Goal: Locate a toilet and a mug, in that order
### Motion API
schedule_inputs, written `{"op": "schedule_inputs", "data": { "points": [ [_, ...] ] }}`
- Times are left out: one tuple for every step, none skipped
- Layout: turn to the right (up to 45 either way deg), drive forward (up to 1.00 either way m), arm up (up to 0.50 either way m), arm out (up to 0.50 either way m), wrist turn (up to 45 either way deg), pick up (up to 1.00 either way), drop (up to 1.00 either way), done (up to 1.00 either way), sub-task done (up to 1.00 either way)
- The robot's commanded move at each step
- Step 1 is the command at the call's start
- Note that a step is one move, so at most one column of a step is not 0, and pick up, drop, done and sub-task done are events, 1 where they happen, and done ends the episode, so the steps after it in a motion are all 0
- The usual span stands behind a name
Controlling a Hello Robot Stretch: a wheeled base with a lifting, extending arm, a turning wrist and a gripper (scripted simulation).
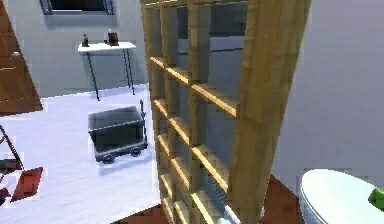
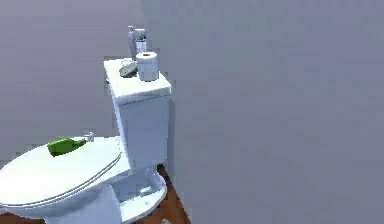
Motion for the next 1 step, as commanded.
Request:
{"op": "schedule_inputs", "data": {
  "points": [
    [0.0,0.30,0.00,0.00,0.0,0.00,0.00,0.00,0.00]
  ]
}}
